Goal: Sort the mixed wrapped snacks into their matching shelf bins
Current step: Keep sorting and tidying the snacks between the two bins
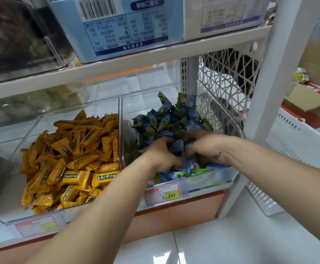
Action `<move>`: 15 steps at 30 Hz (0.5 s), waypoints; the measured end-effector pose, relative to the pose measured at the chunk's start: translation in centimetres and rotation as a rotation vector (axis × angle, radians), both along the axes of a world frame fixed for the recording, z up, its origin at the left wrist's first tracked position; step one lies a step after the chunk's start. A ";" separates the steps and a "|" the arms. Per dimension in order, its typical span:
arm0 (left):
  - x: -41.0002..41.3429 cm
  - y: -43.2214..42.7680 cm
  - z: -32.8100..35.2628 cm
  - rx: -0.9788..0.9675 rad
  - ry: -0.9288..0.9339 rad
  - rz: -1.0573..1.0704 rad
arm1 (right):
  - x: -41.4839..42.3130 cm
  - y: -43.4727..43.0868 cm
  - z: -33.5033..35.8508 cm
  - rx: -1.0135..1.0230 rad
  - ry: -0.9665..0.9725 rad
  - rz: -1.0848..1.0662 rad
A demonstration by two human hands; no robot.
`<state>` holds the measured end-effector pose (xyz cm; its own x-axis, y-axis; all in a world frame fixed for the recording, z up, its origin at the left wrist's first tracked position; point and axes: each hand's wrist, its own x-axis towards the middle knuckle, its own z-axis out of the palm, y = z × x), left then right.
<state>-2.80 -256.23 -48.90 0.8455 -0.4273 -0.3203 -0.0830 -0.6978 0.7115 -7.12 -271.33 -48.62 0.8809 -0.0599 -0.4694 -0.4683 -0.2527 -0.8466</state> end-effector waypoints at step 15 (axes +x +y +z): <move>2.1 1.1 4.9 -0.226 -0.340 0.023 | 1.0 -1.5 3.6 -0.045 -0.449 -0.145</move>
